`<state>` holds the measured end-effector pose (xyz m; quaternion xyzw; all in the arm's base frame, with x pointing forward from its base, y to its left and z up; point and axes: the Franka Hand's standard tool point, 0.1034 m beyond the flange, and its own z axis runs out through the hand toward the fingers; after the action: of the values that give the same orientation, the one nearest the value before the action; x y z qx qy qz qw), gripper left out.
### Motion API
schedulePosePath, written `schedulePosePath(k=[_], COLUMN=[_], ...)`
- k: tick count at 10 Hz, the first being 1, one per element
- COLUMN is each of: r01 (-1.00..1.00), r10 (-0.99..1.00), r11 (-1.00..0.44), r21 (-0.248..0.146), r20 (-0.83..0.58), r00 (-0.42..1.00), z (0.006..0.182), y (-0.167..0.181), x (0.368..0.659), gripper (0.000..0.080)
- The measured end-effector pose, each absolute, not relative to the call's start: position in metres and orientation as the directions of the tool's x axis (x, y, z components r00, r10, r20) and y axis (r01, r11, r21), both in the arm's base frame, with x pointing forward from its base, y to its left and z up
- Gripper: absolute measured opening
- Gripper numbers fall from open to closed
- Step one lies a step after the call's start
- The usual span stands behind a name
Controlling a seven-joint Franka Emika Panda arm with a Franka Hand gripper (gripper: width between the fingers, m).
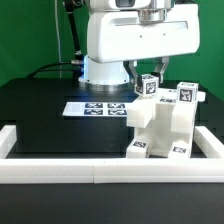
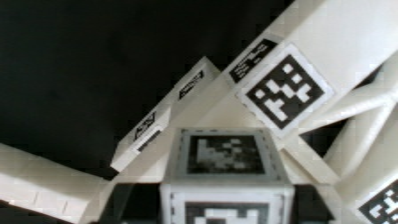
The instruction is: Assemble chair
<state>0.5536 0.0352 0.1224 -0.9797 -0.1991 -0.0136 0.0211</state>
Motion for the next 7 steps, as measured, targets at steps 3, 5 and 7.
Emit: schedulePosePath(k=[3, 5, 7], r01=[0.235, 0.098, -0.052], r10=[0.234, 0.097, -0.052], r11=[-0.971, -0.994, -0.997], r21=[-0.042, -0.045, -0.049], r20=[0.029, 0.022, 0.015], r00=[0.972, 0.995, 0.999], z=[0.1223, 0.1222, 0.1222], y=[0.0353, 0.0353, 0.0354], x=[0.5536, 0.5535, 0.5534], gripper=[0.0287, 0.0288, 0.0288])
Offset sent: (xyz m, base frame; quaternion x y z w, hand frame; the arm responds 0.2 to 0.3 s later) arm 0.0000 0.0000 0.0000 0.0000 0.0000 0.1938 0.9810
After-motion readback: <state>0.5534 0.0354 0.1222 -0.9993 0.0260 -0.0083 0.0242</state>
